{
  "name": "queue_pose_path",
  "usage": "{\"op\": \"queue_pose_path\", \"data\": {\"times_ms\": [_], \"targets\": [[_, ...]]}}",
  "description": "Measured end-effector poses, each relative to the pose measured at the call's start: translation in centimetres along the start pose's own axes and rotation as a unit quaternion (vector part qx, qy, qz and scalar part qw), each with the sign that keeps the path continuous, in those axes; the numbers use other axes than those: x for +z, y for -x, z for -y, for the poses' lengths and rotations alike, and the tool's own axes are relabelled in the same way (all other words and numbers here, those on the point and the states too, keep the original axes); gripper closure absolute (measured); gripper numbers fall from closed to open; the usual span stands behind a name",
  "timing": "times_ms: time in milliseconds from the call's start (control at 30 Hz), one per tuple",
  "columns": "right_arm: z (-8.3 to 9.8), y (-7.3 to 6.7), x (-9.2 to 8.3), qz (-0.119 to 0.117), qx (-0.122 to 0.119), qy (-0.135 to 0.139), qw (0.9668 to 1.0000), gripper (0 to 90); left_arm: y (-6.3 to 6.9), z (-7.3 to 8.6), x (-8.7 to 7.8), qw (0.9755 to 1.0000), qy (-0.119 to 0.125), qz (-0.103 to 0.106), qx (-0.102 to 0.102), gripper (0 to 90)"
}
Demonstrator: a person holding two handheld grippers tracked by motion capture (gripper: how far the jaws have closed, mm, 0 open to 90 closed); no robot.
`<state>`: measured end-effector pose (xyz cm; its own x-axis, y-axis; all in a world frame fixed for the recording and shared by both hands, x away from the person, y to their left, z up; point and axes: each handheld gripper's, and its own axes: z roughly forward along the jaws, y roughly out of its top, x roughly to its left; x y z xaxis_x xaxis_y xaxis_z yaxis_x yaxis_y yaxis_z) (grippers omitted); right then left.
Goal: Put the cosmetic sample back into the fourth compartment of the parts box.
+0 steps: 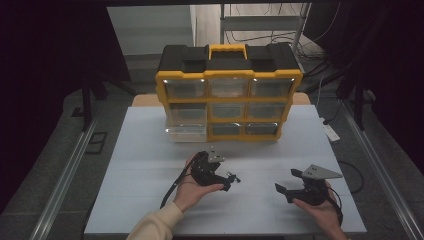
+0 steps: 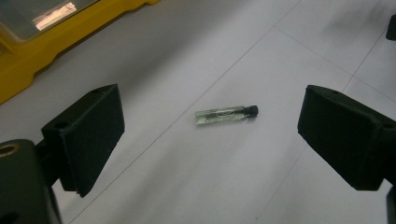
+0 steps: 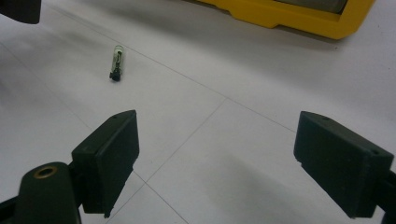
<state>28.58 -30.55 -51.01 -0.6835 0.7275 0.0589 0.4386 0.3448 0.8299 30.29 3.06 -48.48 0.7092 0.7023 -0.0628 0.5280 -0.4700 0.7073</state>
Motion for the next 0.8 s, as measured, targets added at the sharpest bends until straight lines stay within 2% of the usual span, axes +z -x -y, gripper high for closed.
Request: {"op": "queue_pose_path", "data": {"times_ms": [300, 800], "targets": [[0.0, 0.0, 0.0, 0.002, 0.0, -0.002, 1.0, 15.0, 0.7, -0.3, 1.2, 0.9997, -0.014, -0.01, -0.016, 6.5], [0.0, 0.1, 0.0, 0.003, 0.001, -0.002, 1.0, 15.0, 1.9, -0.5, 2.4, 0.9992, -0.012, -0.022, -0.029, 6.4]]}}
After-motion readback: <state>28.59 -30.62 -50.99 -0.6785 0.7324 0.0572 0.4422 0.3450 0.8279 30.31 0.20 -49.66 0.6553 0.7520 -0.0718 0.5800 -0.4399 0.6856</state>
